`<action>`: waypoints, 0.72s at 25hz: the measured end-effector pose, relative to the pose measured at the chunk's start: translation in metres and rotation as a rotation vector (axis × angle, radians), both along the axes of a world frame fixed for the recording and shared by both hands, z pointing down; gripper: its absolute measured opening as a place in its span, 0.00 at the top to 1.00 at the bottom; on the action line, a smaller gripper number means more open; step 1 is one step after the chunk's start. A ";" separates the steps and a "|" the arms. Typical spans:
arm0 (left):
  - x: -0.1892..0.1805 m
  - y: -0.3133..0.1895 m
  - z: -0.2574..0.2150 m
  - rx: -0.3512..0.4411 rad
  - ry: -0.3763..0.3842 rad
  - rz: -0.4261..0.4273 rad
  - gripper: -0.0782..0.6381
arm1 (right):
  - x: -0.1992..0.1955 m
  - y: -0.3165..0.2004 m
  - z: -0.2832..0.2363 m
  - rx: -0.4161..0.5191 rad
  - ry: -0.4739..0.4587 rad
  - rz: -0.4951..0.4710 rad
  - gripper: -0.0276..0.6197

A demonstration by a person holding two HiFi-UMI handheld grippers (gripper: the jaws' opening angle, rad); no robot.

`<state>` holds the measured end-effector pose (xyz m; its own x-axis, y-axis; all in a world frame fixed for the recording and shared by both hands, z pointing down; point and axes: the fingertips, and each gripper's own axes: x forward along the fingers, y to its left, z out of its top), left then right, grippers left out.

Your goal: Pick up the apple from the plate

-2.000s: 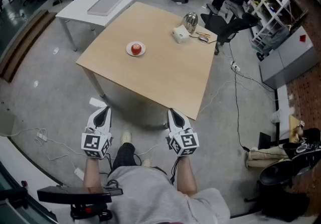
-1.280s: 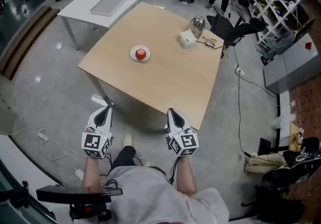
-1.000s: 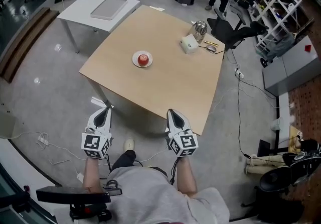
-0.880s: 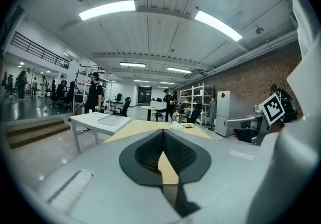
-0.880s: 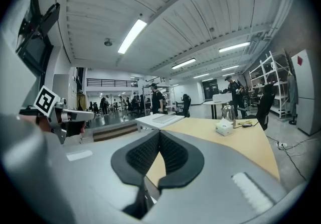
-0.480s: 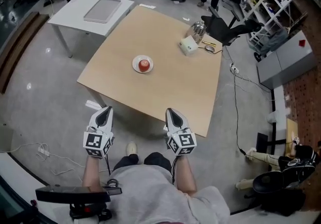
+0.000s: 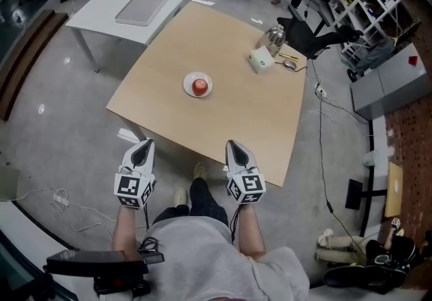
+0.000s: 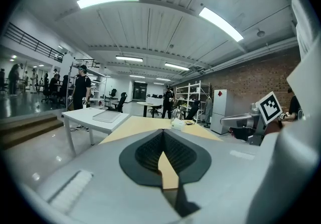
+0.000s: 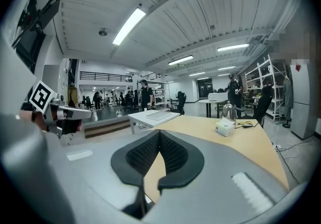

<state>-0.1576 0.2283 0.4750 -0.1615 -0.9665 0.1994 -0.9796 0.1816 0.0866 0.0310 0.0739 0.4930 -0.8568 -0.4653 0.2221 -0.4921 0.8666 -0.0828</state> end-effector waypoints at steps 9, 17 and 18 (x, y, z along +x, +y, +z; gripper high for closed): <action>-0.023 -0.031 0.013 -0.015 -0.001 -0.046 0.86 | -0.032 -0.042 0.025 0.003 0.049 -0.039 0.95; -0.052 -0.063 0.038 -0.074 0.035 -0.099 0.86 | -0.073 -0.086 0.048 0.018 0.117 -0.099 0.95; -0.053 -0.068 0.041 -0.084 0.040 -0.100 0.86 | -0.078 -0.091 0.051 0.013 0.124 -0.109 0.95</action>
